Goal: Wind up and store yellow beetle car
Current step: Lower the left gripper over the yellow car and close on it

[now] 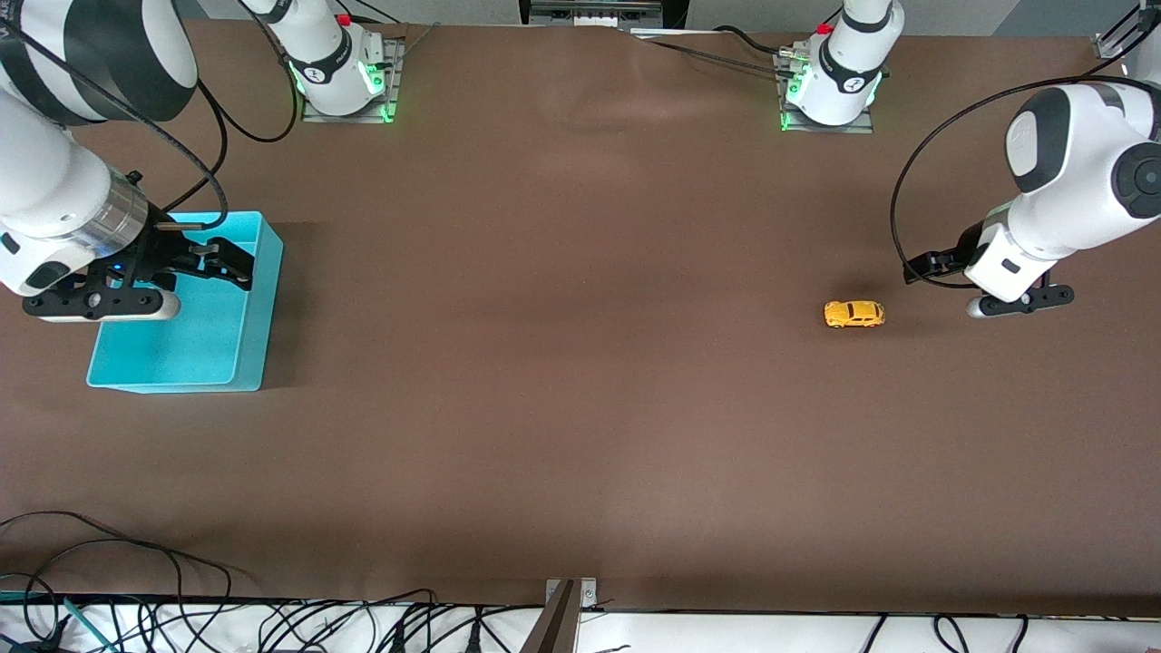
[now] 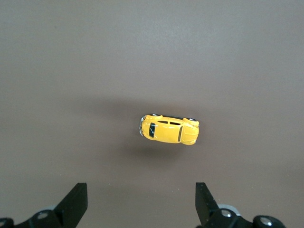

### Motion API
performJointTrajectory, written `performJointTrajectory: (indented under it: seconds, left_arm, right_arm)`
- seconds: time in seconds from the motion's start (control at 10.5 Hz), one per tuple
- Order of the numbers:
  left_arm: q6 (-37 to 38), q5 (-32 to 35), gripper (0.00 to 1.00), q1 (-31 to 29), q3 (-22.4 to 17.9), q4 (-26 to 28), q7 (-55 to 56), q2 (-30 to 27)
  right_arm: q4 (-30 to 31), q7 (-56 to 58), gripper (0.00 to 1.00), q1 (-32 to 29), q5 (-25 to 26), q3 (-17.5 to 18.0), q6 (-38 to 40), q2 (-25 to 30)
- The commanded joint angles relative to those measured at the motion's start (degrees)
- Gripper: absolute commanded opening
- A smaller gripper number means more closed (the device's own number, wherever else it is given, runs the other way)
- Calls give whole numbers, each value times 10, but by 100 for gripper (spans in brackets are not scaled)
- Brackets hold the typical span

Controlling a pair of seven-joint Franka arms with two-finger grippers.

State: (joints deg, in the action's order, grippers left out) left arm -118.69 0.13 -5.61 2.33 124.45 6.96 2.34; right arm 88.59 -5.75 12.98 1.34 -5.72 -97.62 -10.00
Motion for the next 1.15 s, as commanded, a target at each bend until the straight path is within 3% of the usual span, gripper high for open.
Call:
performJointTrajectory:
  seconds: [0.0,0.29,0.67,1.05]
  left_arm:
    - [-75,12,100,-3,1,67,-12,-19]
    - [-117,12,100,6,2,100,-43,-17]
    - [-131,2,100,6,2,122,-314,-10]
    - [-150,3,100,14,2,122,-545,41]
  right_arm:
    - [7,-7,100,-2,2,-3,-7,5]
    - [6,-7,100,-2,1,-3,-4,7]
    - [7,-8,100,-3,0,-14,-7,5]
    - [3,-8,100,-8,-21,-20,-9,6]
